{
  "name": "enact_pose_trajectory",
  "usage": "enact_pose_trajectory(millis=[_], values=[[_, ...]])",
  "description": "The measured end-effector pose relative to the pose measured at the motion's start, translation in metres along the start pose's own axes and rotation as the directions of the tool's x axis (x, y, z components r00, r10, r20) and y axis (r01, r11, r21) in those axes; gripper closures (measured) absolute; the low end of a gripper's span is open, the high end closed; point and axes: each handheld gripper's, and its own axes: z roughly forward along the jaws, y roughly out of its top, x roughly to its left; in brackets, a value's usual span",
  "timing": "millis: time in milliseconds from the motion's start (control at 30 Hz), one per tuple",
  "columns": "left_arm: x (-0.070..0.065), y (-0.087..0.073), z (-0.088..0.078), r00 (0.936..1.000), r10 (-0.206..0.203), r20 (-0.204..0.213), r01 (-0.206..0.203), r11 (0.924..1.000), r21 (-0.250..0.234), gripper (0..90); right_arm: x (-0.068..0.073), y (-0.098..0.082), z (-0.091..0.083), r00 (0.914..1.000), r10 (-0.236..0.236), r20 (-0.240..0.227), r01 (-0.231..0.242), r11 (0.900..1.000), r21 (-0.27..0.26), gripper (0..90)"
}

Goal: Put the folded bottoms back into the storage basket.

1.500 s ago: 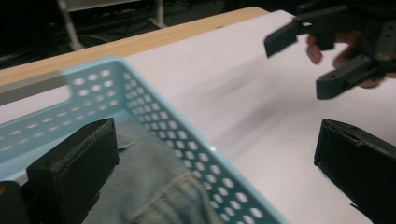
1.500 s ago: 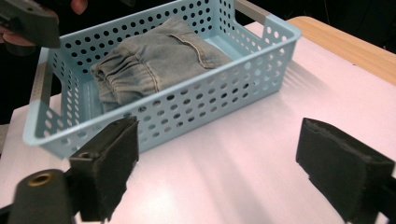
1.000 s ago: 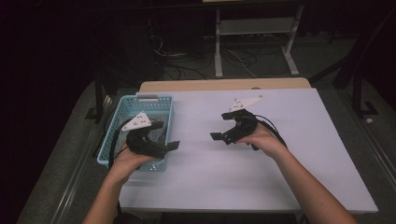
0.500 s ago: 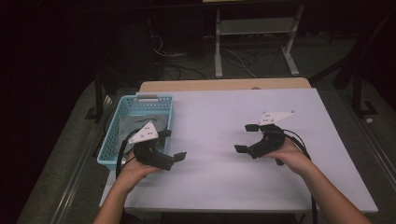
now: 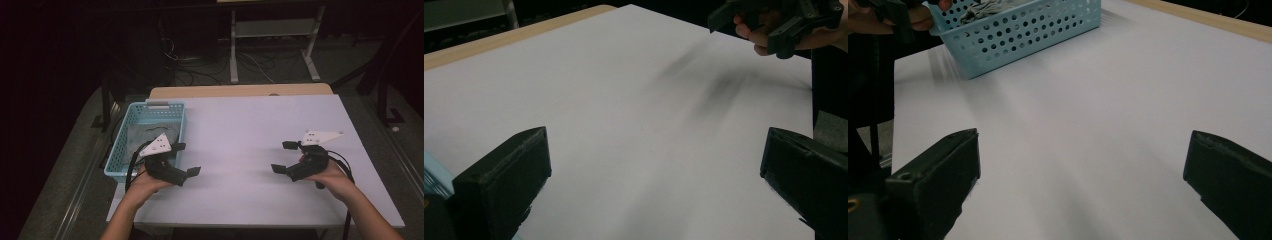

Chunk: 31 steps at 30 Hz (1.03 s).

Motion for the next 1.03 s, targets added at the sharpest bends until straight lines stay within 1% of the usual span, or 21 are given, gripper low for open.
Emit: enact_pose_trajectory(millis=[67,200,333,367,467,567,667,767,967,1033], values=[[0.0,0.0,0.0,1.0,0.0,0.005,0.0,1.0,0.0,0.0,-0.001,-0.004,-0.007,0.9998,0.002,0.017,-0.002,1.0,-0.001,1.9],[0.0,-0.001,0.0,1.0,-0.001,0.007,0.001,1.0,0.0,0.0,-0.005,-0.015,-0.021,0.9986,0.02,0.049,-0.018,0.999,-0.031,1.9],[0.0,-0.002,0.0,1.0,-0.002,0.006,0.002,1.0,-0.001,0.0,-0.006,-0.026,-0.034,0.9978,0.031,0.059,-0.027,0.998,-0.059,1.9],[0.0,-0.002,0.0,1.0,-0.002,0.006,0.002,1.0,-0.002,0.0,-0.006,-0.028,-0.036,0.9977,0.032,0.06,-0.029,0.998,-0.062,1.9],[0.0,-0.002,0.0,1.0,-0.002,0.005,0.002,1.0,-0.005,0.0,-0.006,-0.035,-0.042,0.9968,0.02,0.078,-0.017,0.999,-0.046,1.9],[0.0,-0.003,0.0,1.0,-0.001,0.006,0.001,1.0,-0.006,0.0,-0.006,-0.04,-0.047,0.9958,0.027,0.087,-0.023,0.999,-0.049,1.9],[0.001,-0.003,0.0,1.0,-0.001,0.005,0.001,1.0,-0.008,0.0,-0.006,-0.043,-0.05,0.9949,0.02,0.099,-0.016,0.999,-0.041,1.9],[0.001,-0.003,0.0,1.0,-0.001,0.002,0.001,1.0,-0.007,0.0,-0.007,-0.045,-0.053,0.9949,0.021,0.098,-0.018,0.999,-0.037,1.8],[0.001,-0.003,0.0,1.0,-0.002,0.002,0.002,1.0,-0.006,0.0,-0.007,-0.046,-0.053,0.9943,0.015,0.105,-0.012,1.0,-0.029,1.9],[0.0,-0.003,0.0,1.0,-0.001,0.001,0.001,1.0,-0.004,0.0,-0.007,-0.046,-0.053,0.994,0.009,0.109,-0.007,1.0,-0.019,1.9]])
